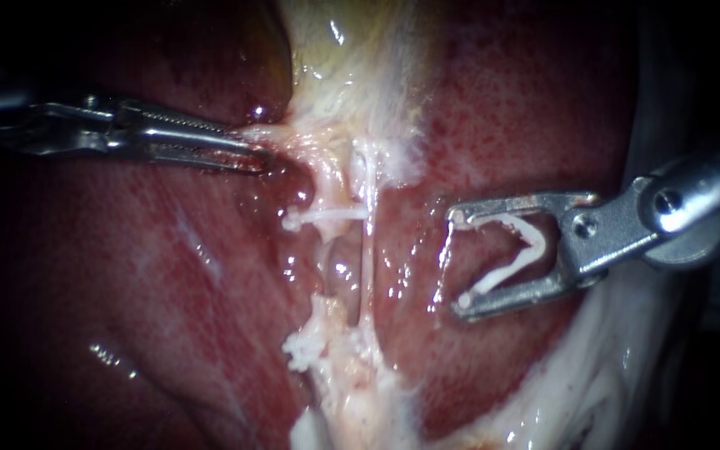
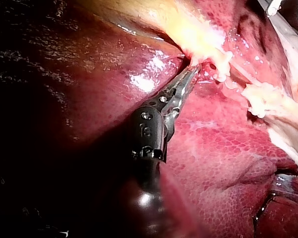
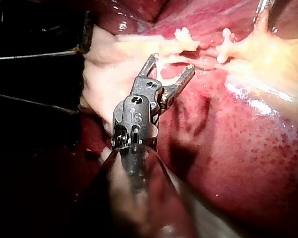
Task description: Clipping first clip right tube
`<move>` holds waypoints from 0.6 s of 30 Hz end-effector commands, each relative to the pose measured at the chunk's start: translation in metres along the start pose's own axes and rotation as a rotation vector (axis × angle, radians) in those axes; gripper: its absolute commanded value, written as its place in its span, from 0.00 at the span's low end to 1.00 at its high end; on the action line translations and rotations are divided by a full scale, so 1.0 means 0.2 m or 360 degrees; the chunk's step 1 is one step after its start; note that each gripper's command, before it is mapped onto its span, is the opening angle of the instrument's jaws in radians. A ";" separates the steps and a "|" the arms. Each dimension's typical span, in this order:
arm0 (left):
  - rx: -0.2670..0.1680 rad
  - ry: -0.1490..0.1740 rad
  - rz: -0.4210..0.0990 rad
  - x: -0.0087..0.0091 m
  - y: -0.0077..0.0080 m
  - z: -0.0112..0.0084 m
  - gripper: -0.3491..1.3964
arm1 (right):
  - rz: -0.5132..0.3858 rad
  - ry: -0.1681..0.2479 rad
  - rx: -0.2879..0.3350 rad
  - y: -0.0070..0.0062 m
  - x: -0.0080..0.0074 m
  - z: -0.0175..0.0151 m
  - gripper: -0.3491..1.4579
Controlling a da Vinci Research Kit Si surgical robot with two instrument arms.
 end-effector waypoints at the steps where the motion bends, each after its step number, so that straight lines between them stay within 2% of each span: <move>1: 0.0000 0.0000 -0.0001 0.000 0.000 -0.001 0.00 | 0.0000 0.0000 0.0000 0.000 0.000 0.000 0.46; 8: 0.0022 0.0006 -0.0005 0.007 0.003 -0.012 0.00 | 0.0000 0.0000 0.0000 0.000 0.000 0.000 0.46; 13: 0.0056 0.0013 0.0017 0.016 0.005 -0.027 0.00 | 0.0000 0.0000 0.0000 0.000 0.000 0.000 0.46; 18: 0.0089 0.0022 0.0032 0.021 0.005 -0.040 0.00 | 0.0000 0.0000 0.0000 0.000 0.000 0.000 0.46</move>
